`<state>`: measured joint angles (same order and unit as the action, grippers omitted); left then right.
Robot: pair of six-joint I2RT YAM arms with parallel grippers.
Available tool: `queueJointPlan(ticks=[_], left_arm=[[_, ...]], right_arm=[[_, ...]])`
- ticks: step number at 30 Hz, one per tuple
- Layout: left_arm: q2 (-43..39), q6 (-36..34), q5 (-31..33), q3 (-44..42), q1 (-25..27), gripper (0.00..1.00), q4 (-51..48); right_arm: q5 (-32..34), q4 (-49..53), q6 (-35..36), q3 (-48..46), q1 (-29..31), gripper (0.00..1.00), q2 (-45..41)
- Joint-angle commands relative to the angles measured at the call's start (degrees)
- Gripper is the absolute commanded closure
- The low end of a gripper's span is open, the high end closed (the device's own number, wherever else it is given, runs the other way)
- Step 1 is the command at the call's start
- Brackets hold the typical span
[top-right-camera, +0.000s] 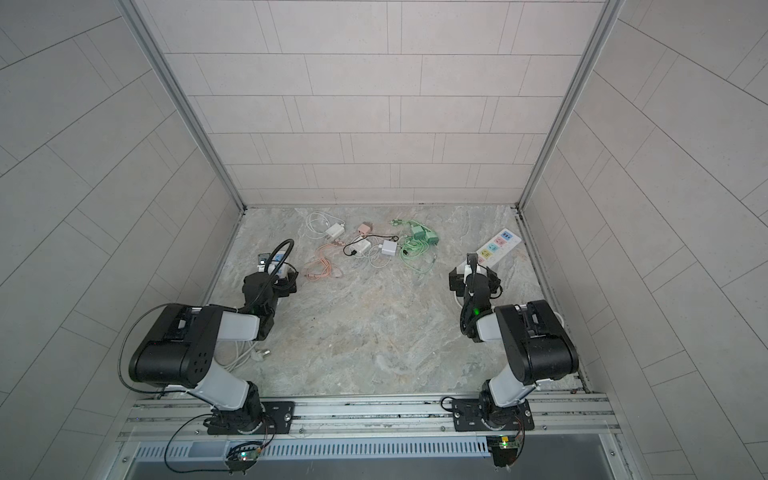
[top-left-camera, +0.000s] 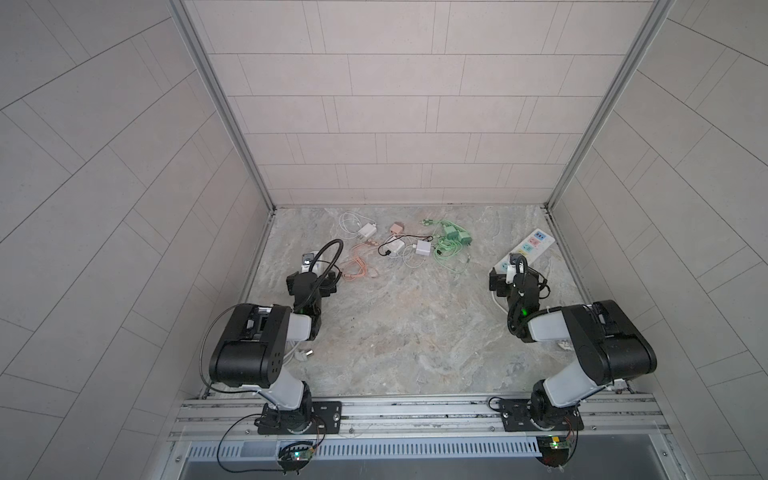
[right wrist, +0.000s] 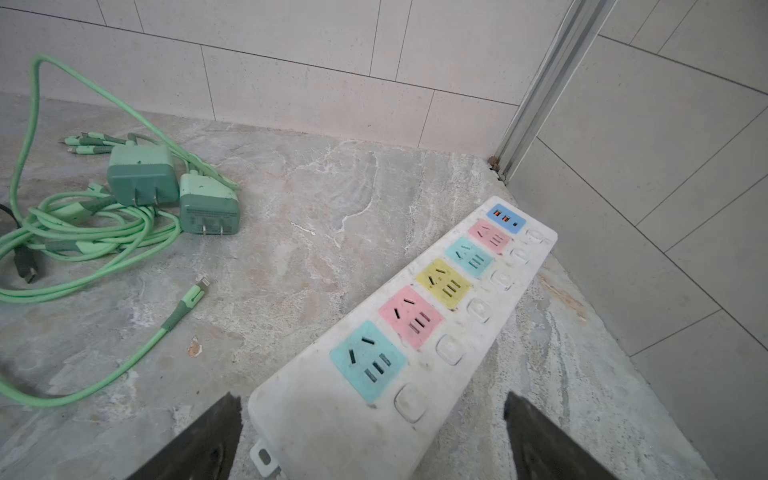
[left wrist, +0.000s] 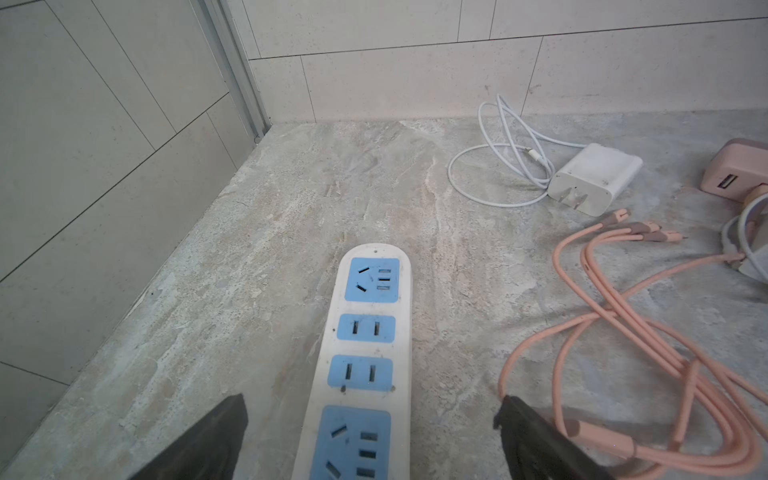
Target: Insert the plug
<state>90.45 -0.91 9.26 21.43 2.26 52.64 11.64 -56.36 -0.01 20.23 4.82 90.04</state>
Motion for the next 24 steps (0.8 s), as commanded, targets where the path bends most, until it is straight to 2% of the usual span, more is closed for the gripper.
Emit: queueJointPlan(ticks=[1, 24], left_arm=[[-0.1, 0.2, 0.9, 0.1, 0.3, 0.0, 1.6], [0.0, 0.6, 1.1, 0.6, 0.4, 0.0, 0.8]], right_arm=[[0.5, -0.8, 0.3, -0.1, -0.1, 0.01, 0.5], [0.5, -0.8, 0.3, -0.1, -0.1, 0.01, 0.5]])
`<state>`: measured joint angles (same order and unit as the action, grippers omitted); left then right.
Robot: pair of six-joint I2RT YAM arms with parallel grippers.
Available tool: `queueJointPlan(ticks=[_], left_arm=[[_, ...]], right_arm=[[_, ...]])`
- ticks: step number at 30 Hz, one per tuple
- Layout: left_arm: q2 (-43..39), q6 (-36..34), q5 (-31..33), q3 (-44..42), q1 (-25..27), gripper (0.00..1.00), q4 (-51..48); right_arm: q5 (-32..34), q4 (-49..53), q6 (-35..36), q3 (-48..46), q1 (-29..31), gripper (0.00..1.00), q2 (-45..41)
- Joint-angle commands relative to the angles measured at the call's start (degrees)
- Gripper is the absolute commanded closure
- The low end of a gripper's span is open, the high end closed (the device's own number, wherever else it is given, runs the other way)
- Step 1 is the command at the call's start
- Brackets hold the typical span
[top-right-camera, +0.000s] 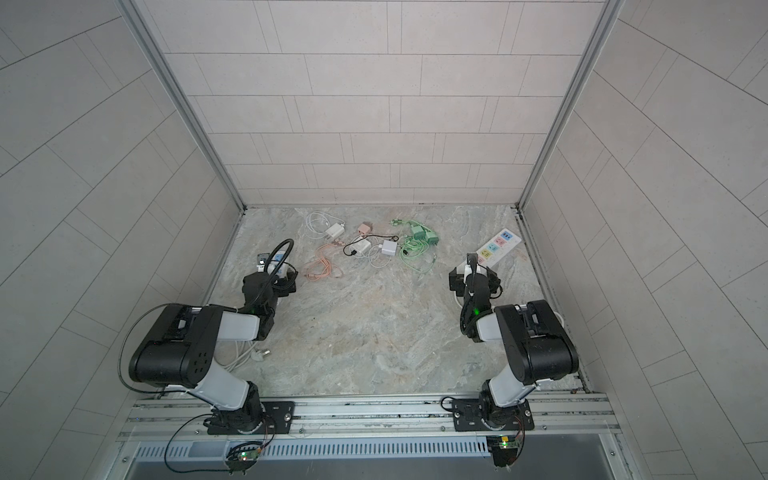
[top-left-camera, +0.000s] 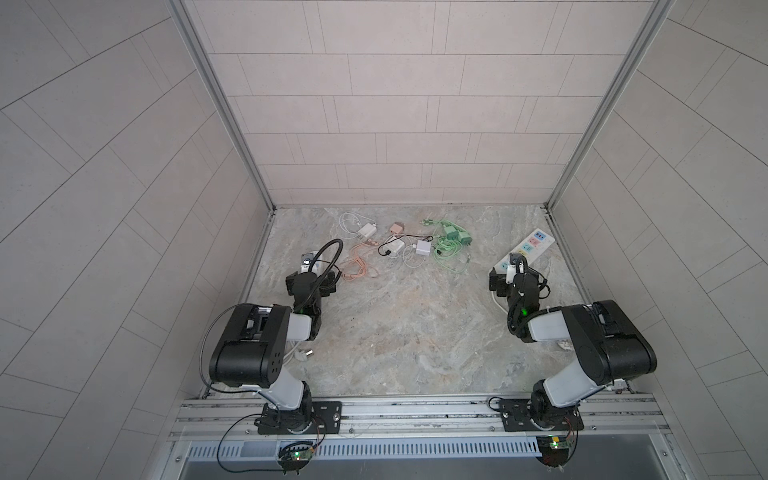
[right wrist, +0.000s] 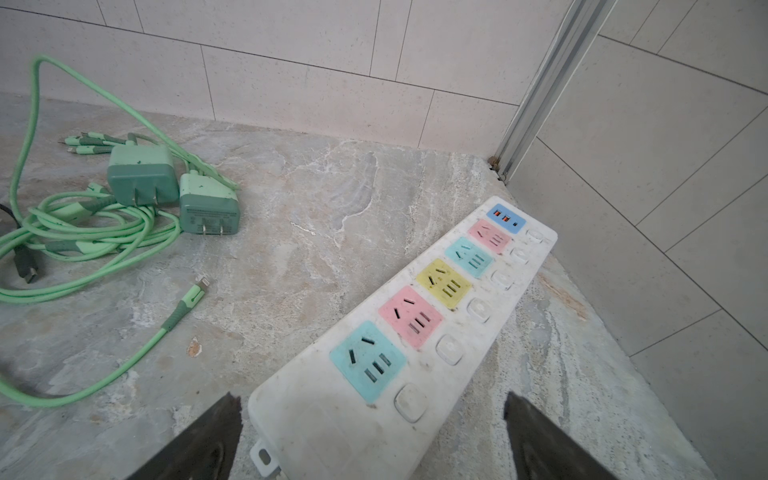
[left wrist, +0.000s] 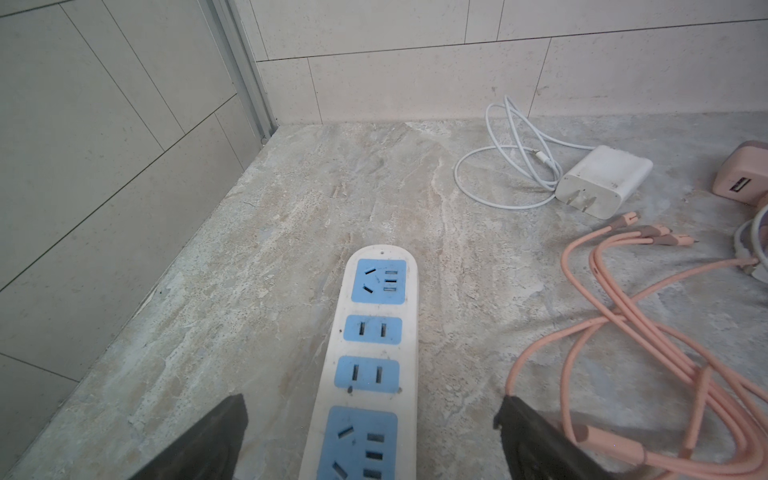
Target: Insert the plug
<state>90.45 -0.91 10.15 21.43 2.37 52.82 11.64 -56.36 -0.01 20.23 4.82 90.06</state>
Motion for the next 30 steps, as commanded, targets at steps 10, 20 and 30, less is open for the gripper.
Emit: queueJointPlan(ticks=[10, 20, 30], left_arm=[[-2.7, -1.7, -3.4, 1.0, 0.6, 0.0, -2.6], [-15.4, 0.9, 0.4, 10.1, 5.4, 0.0, -26.7], [-22.0, 20.1, -7.6, 19.8, 5.5, 0.0, -53.7]], right_arm=[[4.7, -0.9, -0.6, -0.4, -0.1, 0.01, -0.7], [5.2, 20.9, -2.4, 5.4, 0.2, 0.01, -16.3], [-3.8, 48.9, -11.3, 20.1, 2.0, 0.01, -21.6]])
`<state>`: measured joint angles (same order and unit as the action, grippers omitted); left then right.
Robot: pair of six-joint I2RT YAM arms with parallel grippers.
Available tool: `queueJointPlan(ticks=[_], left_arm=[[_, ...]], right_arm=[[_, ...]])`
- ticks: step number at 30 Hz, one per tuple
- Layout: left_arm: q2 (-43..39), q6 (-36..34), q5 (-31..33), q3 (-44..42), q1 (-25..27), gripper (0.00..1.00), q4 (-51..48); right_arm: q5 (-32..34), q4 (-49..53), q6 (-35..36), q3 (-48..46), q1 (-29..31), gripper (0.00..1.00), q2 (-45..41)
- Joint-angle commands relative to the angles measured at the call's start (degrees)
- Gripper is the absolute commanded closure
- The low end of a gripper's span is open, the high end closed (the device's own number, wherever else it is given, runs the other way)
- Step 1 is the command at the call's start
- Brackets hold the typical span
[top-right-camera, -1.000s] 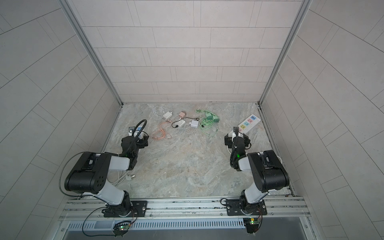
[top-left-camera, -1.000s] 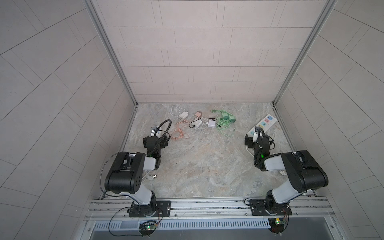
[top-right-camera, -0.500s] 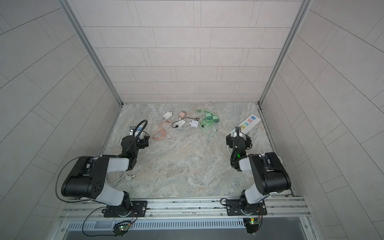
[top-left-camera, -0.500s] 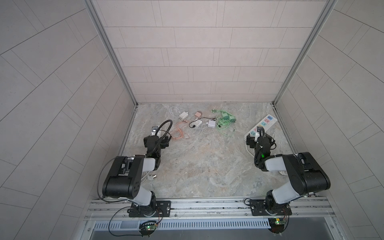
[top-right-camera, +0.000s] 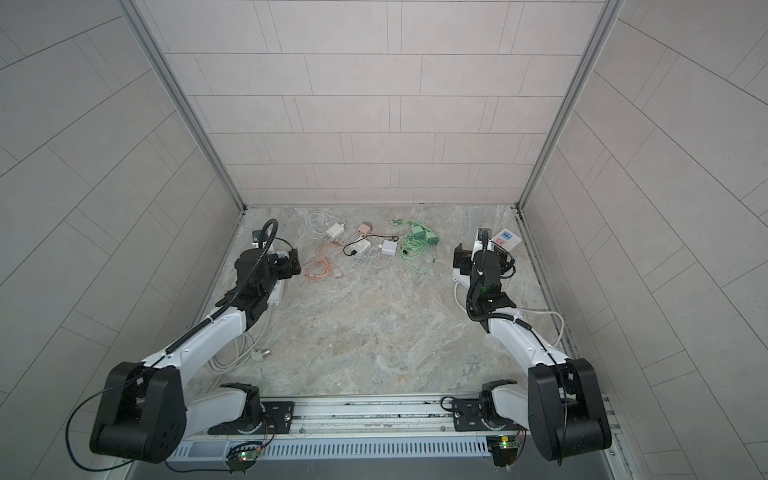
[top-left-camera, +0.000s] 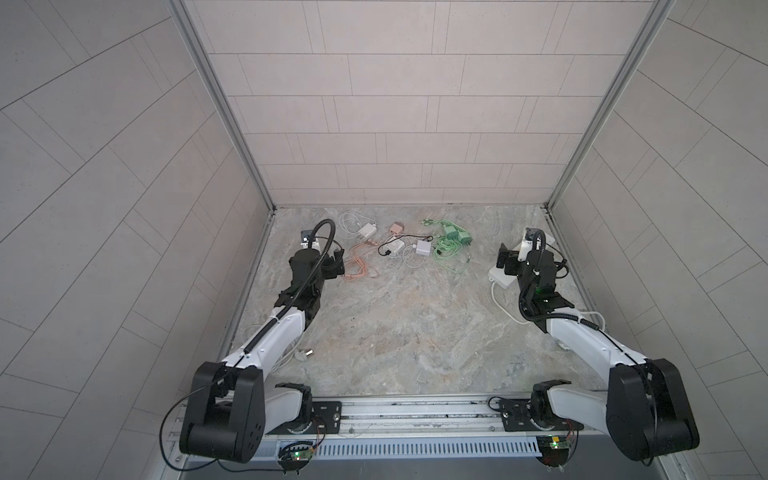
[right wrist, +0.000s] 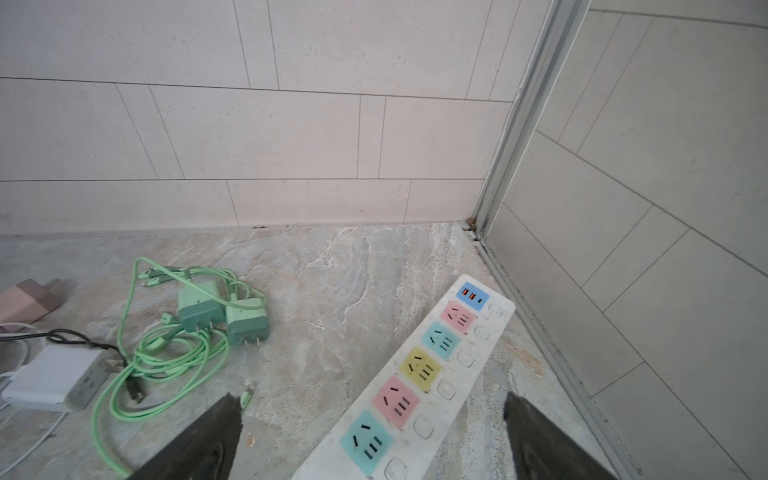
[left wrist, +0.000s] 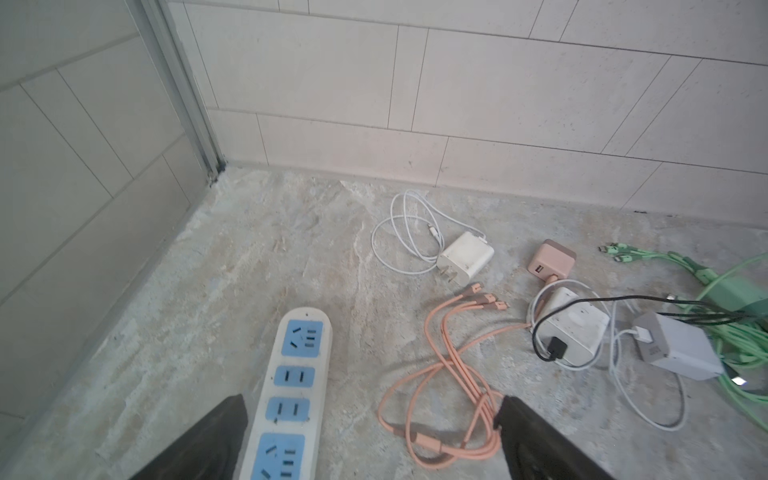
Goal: Insert the plug
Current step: 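Lower the right gripper onto the multicolour-socket power strip while the left arm lifts slightly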
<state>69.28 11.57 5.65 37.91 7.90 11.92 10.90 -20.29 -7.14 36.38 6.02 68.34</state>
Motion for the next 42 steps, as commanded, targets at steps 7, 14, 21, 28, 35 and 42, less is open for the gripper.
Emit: queueJointPlan(ticks=[7, 14, 21, 28, 35, 42], left_arm=[[2.6, 14.3, -2.8, 11.5, -0.1, 0.0, -32.6], [1.7, 19.8, -5.6, 11.3, 0.0, 0.0, -36.6], [2.7, 19.5, -4.2, 11.4, -0.1, 0.0, -42.6], [1.4, 19.5, -3.5, 11.3, 0.0, 0.0, -44.9], [0.7, 19.5, -3.1, 11.1, 0.0, 0.0, -44.2], [0.7, 19.6, -3.6, 10.8, 0.0, 0.0, -43.3]], right_arm=[[-6.4, 27.8, -14.6, 11.9, 1.1, 0.01, 4.2], [-2.7, 37.6, -18.3, 18.3, 0.9, 0.01, 10.2], [1.4, 43.2, -23.6, 23.7, -1.2, 0.01, 15.7], [4.2, 49.5, -24.1, 29.5, -1.6, 0.01, 22.3], [3.9, 54.6, -25.9, 35.2, -2.6, 0.01, 29.8], [0.3, 54.7, -29.2, 36.3, -5.1, 0.01, 34.2]])
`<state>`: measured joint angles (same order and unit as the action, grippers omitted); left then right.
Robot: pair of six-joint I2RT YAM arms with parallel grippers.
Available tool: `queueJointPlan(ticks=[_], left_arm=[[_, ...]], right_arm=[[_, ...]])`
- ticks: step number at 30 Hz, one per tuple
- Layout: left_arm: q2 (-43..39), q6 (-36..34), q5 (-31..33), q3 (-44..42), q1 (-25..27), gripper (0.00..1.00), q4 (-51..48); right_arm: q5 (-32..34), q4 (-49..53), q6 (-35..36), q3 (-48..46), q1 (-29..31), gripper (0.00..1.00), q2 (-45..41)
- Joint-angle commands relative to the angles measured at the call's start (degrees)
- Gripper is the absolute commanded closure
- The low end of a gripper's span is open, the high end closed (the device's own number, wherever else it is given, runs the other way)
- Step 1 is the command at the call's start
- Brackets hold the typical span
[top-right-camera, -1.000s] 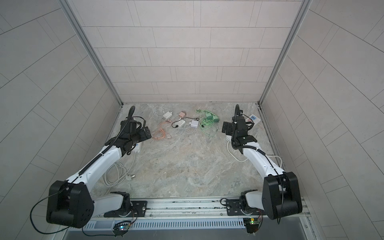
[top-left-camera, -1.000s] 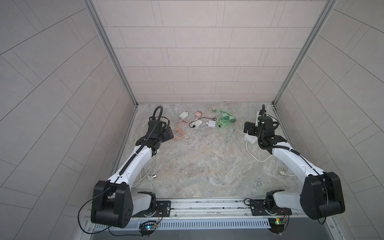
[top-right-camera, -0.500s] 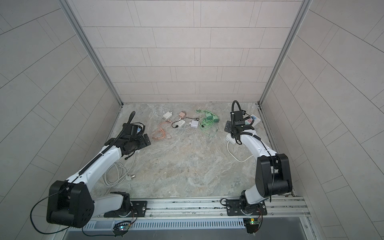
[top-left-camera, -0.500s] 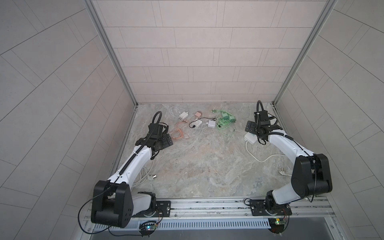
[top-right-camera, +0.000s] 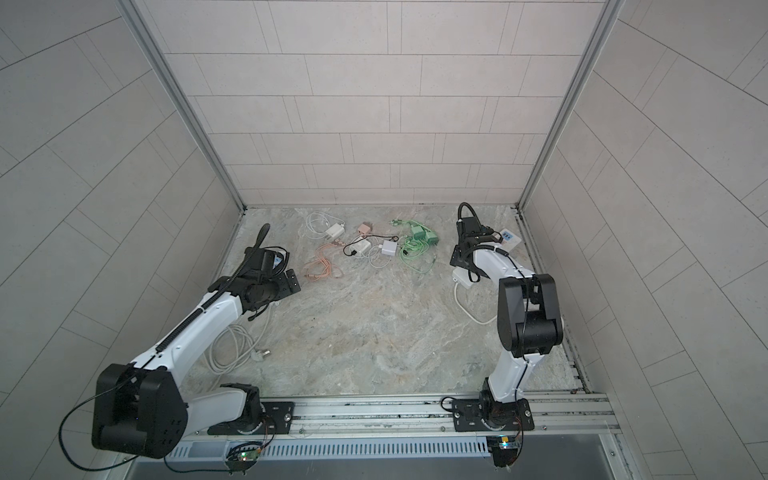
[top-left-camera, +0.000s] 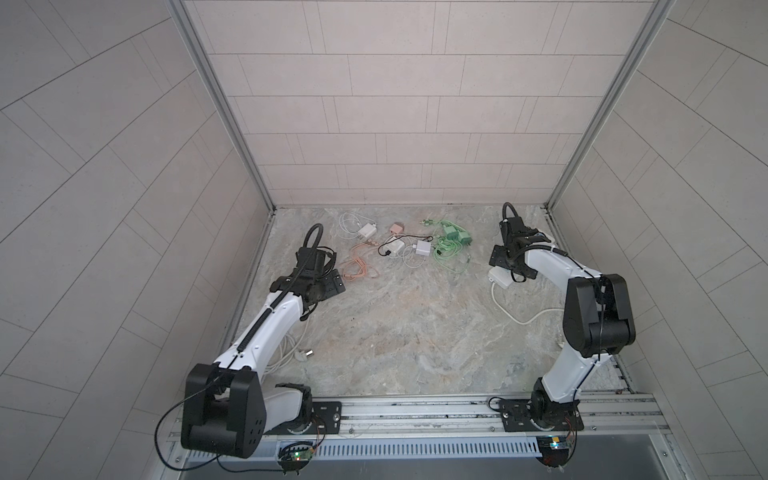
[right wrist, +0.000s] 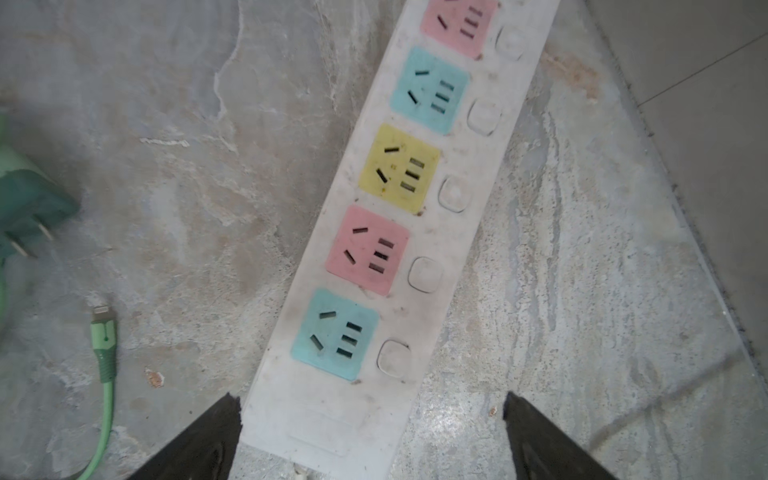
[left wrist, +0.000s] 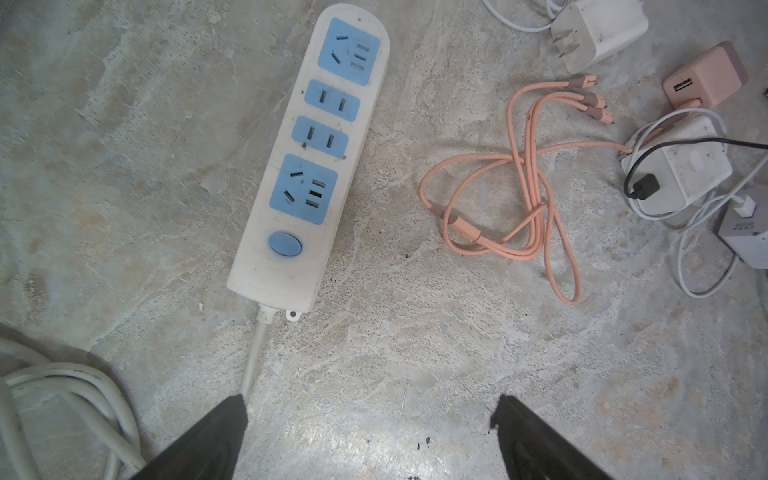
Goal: Insert the plug
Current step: 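Lower the right gripper onto the multicolour-socket power strip while the left arm lifts slightly, then grasp the multicolour power strip with the right gripper and drag it toward the table centre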
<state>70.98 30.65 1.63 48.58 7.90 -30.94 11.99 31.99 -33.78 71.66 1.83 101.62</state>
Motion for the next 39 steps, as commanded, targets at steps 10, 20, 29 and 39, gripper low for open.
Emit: queueJointPlan(ticks=[10, 20, 29, 39], left_arm=[[0.6, 0.9, -1.7, -0.2, 0.0, 0.0, 1.9], [3.3, 1.0, -2.9, 0.1, 0.0, 0.0, 3.0], [1.8, 0.9, -3.6, 0.5, 0.0, 0.0, 1.6], [-3.8, 1.9, -3.7, -0.6, 0.0, 0.0, -1.6]], right_arm=[[-5.3, 4.2, -3.4, 5.5, -3.5, 0.01, 7.0], [-8.9, 3.9, -4.0, 8.2, -5.1, 0.01, 12.1], [-9.3, 6.5, -0.8, 9.9, -5.6, 0.02, 14.3], [-11.3, 8.9, 6.6, 8.6, -5.5, 0.33, 12.1]])
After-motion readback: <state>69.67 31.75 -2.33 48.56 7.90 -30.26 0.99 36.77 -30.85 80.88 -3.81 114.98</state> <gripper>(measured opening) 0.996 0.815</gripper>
